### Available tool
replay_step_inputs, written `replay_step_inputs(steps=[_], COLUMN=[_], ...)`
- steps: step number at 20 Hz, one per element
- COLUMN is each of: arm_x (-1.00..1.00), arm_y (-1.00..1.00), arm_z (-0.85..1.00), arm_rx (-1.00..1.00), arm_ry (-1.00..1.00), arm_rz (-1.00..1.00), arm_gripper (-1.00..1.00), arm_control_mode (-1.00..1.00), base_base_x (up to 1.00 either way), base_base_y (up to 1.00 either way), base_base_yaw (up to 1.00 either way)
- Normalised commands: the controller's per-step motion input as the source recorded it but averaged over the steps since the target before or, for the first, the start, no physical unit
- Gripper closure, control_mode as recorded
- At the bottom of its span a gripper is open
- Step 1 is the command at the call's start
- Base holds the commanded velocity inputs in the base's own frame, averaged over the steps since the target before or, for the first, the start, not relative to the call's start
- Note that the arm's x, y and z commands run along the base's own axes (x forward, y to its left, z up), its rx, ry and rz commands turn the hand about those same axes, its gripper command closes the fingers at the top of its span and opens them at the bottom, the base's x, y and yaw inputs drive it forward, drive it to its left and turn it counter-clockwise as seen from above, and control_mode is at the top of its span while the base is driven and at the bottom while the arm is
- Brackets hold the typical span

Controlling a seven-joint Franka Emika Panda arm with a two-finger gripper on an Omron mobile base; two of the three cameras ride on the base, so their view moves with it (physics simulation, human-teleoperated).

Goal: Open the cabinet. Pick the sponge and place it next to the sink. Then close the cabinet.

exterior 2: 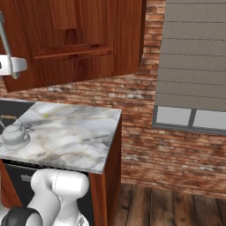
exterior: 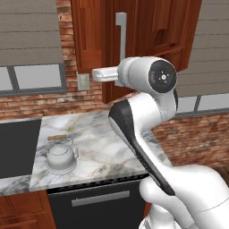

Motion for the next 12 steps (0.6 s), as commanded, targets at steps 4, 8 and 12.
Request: replay_step_inputs(steps=[4,8,12], arm_x=[-0.03,-0.04,-0.01], arm_y=[-1.00,-1.00,-1.00], arm_z=[0.00,0.00,0.00], arm_rx=[0.00,0.00,0.00], arm_ry=[0.05,0.04,0.02], arm_rz=[0.10,0.10,0.11], arm_gripper=[1.00,1.00,1.00], arm_control_mode=[-1.00,-1.00,-1.00], base_base_x=[0.00,0.00,0.00], base_base_y=[0.00,0.00,0.00], base_base_yaw=[0.00,0.00,0.00])
